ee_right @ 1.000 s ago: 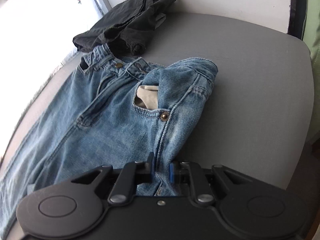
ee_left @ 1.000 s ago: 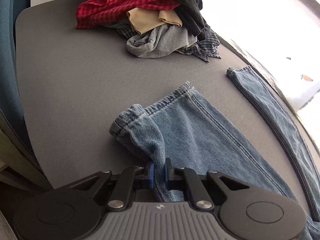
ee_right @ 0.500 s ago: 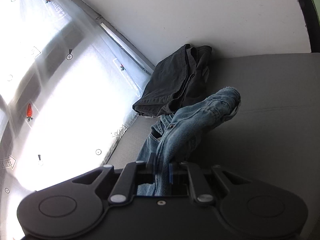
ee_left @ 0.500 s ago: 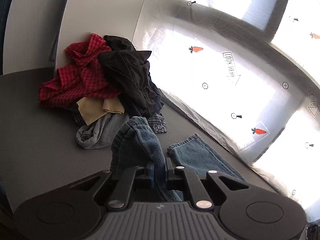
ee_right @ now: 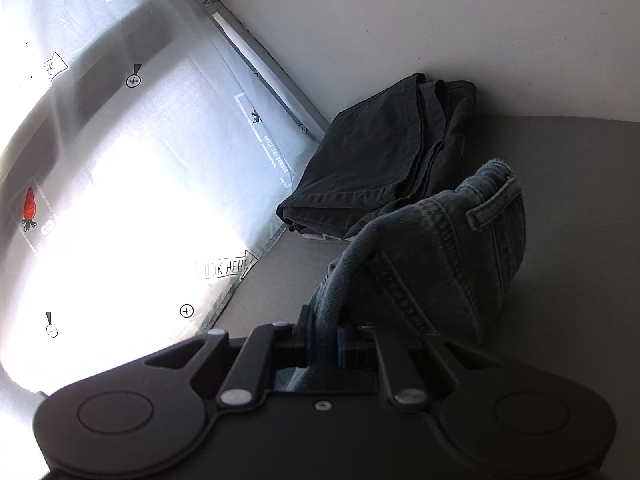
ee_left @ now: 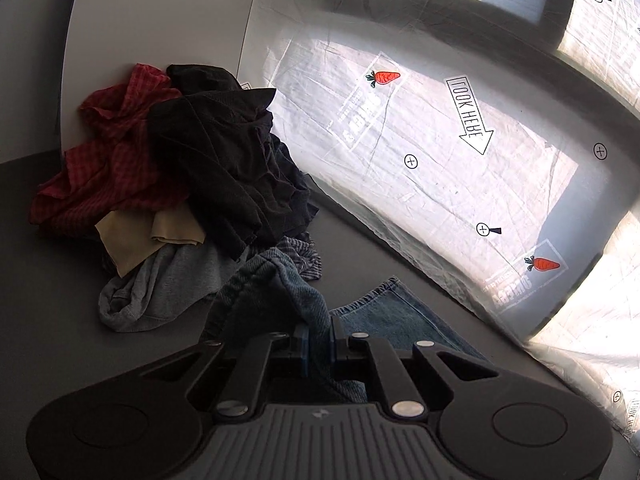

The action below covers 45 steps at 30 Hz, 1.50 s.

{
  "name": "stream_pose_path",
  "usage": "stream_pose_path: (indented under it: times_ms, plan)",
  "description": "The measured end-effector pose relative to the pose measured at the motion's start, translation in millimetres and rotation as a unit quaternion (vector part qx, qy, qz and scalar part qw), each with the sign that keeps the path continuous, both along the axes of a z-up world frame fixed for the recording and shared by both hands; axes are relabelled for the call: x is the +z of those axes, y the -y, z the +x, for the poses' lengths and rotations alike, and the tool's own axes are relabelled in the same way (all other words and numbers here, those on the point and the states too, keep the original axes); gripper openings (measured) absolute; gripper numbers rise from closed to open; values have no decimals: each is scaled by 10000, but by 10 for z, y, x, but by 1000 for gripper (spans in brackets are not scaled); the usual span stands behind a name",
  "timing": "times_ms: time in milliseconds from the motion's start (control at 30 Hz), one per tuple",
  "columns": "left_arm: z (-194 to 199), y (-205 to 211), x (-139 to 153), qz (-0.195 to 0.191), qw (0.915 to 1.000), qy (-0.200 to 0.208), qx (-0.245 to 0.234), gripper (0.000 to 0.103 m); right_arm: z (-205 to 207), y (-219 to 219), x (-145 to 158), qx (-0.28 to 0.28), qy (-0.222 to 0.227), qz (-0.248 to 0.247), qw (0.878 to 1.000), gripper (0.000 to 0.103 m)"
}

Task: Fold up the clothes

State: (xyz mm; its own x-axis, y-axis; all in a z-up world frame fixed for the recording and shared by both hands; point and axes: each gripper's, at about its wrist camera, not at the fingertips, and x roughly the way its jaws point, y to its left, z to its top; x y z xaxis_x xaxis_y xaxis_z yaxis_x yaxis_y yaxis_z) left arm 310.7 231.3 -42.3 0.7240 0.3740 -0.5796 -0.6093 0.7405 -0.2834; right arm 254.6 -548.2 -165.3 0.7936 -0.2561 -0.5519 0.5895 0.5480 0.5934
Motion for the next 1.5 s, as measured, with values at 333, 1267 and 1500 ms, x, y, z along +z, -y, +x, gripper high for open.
stream_pose_path:
  times_ms: [333, 1267, 1500]
  plan:
    - [1647, 68, -402, 266, 9974, -402, -544, 10, 1261, -31, -293, -121, -532, -300, 9981, 11]
    - [3471, 232, -1433, 448, 9792, -1334, -1462, 38, 2290, -113, -827, 196, -1544, -1252, 9798, 33]
    - [2807, 33, -1099, 727, 9860, -1108, -1012, 66, 2167, -660, -445, 881, -1674, -2578, 9475, 55]
